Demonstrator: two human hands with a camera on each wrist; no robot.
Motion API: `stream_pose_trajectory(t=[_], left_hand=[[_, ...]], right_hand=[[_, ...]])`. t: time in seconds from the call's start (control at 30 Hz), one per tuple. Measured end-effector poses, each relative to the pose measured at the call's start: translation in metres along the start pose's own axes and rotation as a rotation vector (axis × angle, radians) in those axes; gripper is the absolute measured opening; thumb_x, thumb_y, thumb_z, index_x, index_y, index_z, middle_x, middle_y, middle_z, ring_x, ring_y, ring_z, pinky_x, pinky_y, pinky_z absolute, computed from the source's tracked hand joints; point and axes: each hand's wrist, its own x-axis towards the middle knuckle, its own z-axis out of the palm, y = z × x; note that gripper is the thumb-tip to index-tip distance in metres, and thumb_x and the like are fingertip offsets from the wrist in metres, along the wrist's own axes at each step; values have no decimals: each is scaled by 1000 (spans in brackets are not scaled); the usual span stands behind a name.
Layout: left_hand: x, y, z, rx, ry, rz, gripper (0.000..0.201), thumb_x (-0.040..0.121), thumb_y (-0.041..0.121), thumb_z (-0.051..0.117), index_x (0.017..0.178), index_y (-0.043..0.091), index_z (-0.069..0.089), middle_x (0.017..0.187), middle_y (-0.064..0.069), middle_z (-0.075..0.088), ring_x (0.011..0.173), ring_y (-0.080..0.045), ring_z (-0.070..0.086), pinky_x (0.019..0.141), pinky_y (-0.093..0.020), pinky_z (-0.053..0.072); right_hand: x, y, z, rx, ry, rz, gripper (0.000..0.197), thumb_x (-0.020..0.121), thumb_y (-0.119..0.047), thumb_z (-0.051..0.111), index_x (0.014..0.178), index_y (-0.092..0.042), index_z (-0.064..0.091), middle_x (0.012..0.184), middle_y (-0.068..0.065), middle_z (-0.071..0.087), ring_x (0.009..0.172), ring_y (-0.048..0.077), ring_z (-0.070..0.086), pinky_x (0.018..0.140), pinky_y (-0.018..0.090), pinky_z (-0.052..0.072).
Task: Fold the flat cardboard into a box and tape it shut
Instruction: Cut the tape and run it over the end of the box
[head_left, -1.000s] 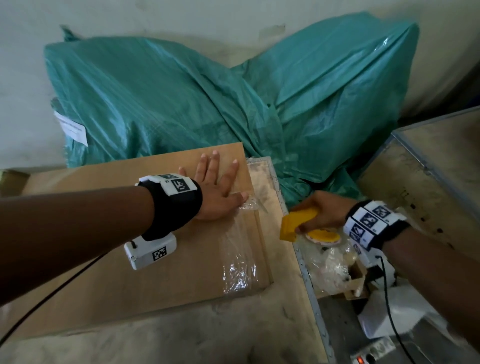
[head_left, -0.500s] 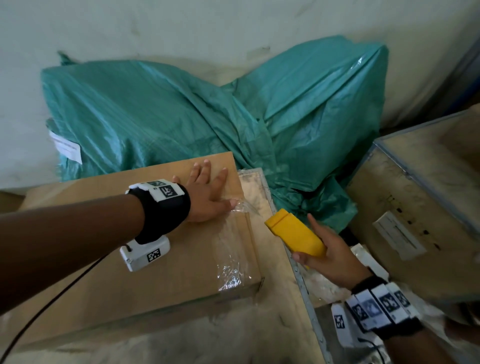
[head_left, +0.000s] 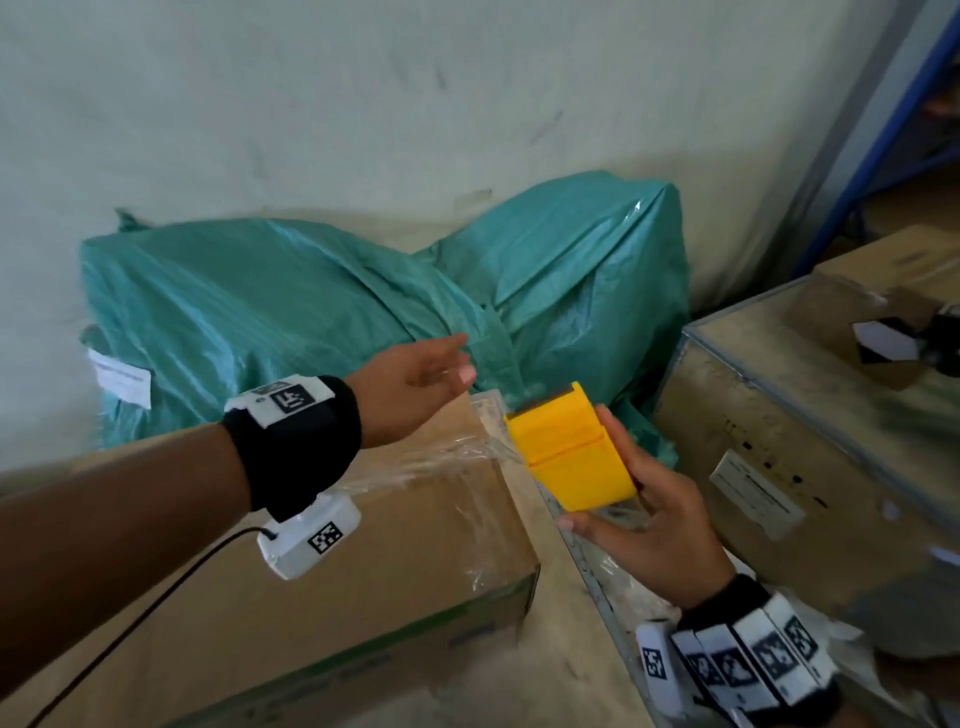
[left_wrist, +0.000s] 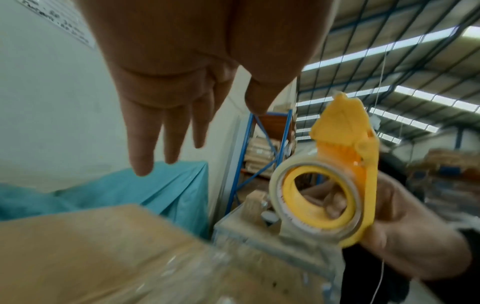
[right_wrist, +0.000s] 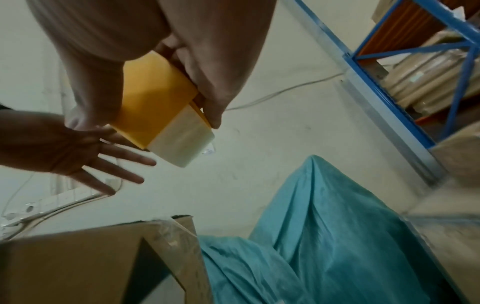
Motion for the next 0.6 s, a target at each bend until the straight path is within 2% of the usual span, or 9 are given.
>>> stream_pose_trajectory(t=[0.07,0.13,0.2,0.3,0.33,0.4,0.47,0.5,0.6], left_hand=[[-21,18,-12,-116,-15,92,55,91,43,50,143,27,42,137,11,57,123,-2,54,109,-38,42],[-44,33,-25,-173,-58,160,52,87,46,49,135,28,52,127,14,65,114,-4,62,99,-45,51],[-67,43,-38,-195,-138,202,46,89,46,49,130,25,58,124,12,67,111,-8,65,94,-46,53],[-98,48,-53,-154,-243,245,49,84,53,58,123,25,66,122,8,69,112,-12,66,92,-46,55],[-108,49,-56,-130,-244,264,47,82,52,62,121,25,68,121,6,70,112,-14,66,92,-46,55],[-123,47,-60,-98,-209,295,41,82,38,72,119,20,70,117,2,72,112,-17,67,95,-46,54],[-135,42,-63,-66,-148,309,37,78,25,76,114,13,73,110,2,74,106,-13,69,96,-38,53],[-141,40,-64,-43,-123,316,36,76,20,77,110,13,74,106,2,76,102,-10,70,95,-35,54],[-157,32,-65,17,-108,327,32,72,16,81,104,15,77,99,3,77,95,-8,72,91,-32,56]], right_hand=[[0,-15,9,-65,25,-91,94,78,-51,78,154,-23,30,140,-10,61,124,10,62,100,50,53],[0,-27,18,-125,56,-174,93,79,-46,79,153,-18,32,136,-9,63,120,8,64,97,58,52],[-1,-39,28,-139,78,-242,94,77,-39,82,153,-16,33,136,-19,60,119,4,64,96,59,52],[-1,-52,42,-146,88,-296,96,75,-35,83,154,-29,29,132,-36,56,117,-1,63,96,59,51],[-1,-55,47,-152,92,-304,97,75,-34,84,155,-30,28,131,-38,56,116,-3,63,96,59,52],[-3,-60,58,-154,105,-316,98,74,-32,85,155,-32,28,128,-38,57,114,-4,63,96,59,52],[-4,-65,71,-160,116,-339,98,74,-33,85,154,-33,27,128,-31,59,115,-3,63,96,58,52],[-5,-67,77,-170,117,-352,98,75,-35,84,155,-34,27,129,-22,62,116,1,64,96,57,52],[-10,-71,94,-213,86,-352,99,77,-41,82,156,-37,22,132,8,66,122,26,64,95,48,55]])
